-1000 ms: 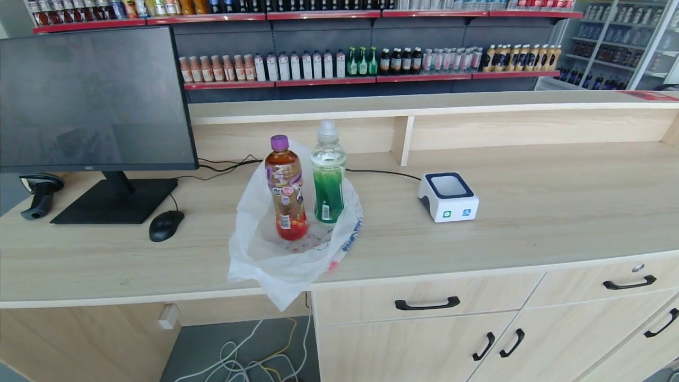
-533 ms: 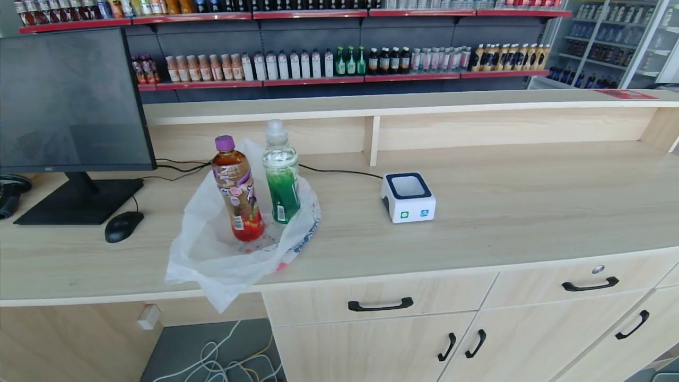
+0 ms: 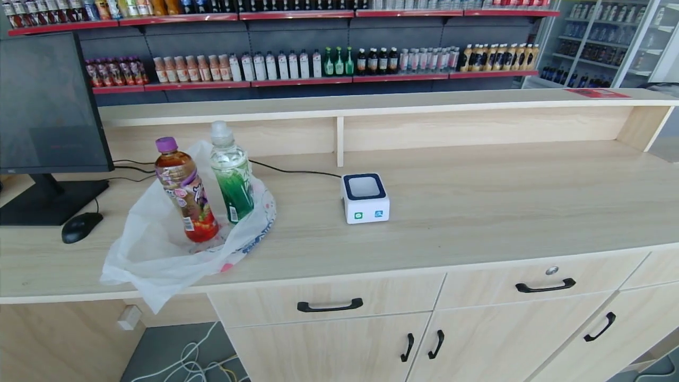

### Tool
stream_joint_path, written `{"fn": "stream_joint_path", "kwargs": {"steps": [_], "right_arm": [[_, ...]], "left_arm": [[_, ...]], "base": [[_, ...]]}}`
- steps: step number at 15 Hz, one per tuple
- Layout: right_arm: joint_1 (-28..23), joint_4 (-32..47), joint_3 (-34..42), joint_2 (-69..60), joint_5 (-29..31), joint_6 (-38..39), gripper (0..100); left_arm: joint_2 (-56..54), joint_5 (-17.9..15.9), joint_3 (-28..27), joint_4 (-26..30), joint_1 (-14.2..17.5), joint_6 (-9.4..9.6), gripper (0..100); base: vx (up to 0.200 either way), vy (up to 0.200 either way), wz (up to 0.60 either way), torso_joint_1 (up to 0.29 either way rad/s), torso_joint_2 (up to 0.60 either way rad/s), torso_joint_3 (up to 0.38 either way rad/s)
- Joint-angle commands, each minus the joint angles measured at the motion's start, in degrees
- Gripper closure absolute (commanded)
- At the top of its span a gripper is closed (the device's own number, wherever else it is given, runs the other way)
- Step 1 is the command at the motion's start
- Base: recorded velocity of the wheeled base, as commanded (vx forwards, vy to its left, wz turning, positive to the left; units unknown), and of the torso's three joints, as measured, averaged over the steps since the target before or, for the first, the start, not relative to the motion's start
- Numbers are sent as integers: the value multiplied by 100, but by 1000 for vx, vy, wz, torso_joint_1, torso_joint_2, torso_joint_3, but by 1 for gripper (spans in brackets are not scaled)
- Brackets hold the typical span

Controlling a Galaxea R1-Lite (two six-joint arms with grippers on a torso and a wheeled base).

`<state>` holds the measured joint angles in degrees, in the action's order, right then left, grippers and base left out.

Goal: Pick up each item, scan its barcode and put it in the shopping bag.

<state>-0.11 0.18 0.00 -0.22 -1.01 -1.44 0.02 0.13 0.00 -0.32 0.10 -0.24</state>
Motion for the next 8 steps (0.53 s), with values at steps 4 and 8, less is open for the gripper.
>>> {"fn": "stream_joint_path", "kwargs": {"steps": [4,8], "right_arm": [[-7,-1,0,22,-4,-14,0],[-7,-1,0,22,-4,-6,0]], "left_arm": [[6,4,0,5,-1,-64,0],[6,13,0,5,-1,-125,0]], "base": [[-150,0,0,7,5,2],[-200,0,0,-6,4,2]]}}
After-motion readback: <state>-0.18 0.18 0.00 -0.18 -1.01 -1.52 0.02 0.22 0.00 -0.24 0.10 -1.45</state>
